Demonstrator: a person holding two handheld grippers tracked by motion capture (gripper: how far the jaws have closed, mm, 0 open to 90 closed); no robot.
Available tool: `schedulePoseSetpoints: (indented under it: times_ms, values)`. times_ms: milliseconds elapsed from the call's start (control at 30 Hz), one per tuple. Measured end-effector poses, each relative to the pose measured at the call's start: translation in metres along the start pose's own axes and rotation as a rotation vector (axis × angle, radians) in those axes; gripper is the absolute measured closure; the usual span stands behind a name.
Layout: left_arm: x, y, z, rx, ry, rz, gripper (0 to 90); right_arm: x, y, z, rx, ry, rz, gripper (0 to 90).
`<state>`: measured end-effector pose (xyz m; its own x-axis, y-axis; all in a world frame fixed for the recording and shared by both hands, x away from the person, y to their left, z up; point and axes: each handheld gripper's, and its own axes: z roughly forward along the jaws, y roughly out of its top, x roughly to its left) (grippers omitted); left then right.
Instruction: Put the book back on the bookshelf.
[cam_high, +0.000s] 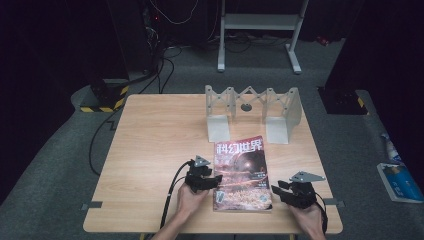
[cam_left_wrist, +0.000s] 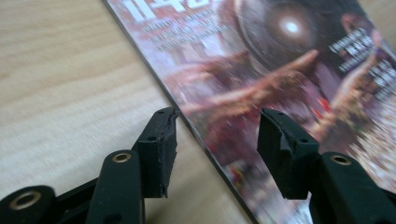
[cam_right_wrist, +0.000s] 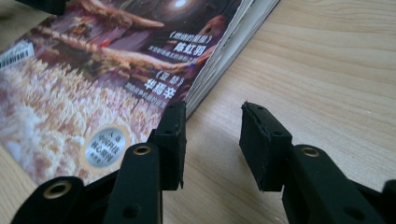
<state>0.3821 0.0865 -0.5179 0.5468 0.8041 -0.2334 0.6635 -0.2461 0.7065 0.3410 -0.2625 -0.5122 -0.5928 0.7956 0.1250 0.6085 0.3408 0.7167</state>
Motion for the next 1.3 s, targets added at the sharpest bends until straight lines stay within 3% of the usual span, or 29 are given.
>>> schedulePoseSetpoints:
  times_ms: [67, 267, 333, 433, 500, 600, 800, 900, 1000, 1133, 1300]
  values:
    - [0.003, 0.003, 0.002, -0.022, 0.030, -0.008, 47.2, 0.000, 0.002, -0.001, -0.008, -0.007, 0.015, 59.6]
    - [0.011, 0.004, 0.007, -0.059, 0.039, -0.044, 50.0, -0.001, 0.009, -0.002, -0.045, 0.003, 0.081, 55.6]
    - [0.013, 0.006, 0.008, -0.053, 0.048, -0.039, 53.0, 0.001, 0.014, -0.002, -0.061, 0.006, 0.102, 53.7]
    - [0.012, 0.012, 0.013, -0.040, 0.066, 0.012, 56.1, 0.005, 0.022, -0.001, -0.073, -0.029, 0.071, 51.3]
    - [0.012, 0.013, 0.016, -0.057, 0.058, 0.014, 56.6, 0.008, 0.025, 0.002, -0.069, -0.048, 0.050, 51.1]
    - [0.015, 0.012, 0.020, -0.086, 0.047, 0.013, 57.7, 0.010, 0.030, 0.008, -0.057, -0.063, 0.043, 50.2]
    - [0.011, 0.006, 0.023, -0.146, 0.070, 0.063, 58.1, 0.007, 0.044, 0.024, -0.038, -0.080, 0.054, 48.6]
    - [0.009, 0.005, 0.023, -0.148, 0.078, 0.069, 58.7, 0.006, 0.056, 0.040, -0.013, -0.110, 0.035, 46.9]
    - [0.011, 0.005, 0.023, -0.146, 0.066, 0.051, 58.8, 0.004, 0.060, 0.048, -0.002, -0.111, 0.037, 46.4]
    - [0.013, 0.005, 0.023, -0.143, 0.054, 0.047, 58.8, -0.001, 0.071, 0.064, 0.004, -0.101, 0.087, 44.1]
    - [0.013, 0.005, 0.023, -0.146, 0.047, 0.041, 59.3, -0.007, 0.081, 0.072, 0.013, -0.118, 0.105, 39.2]
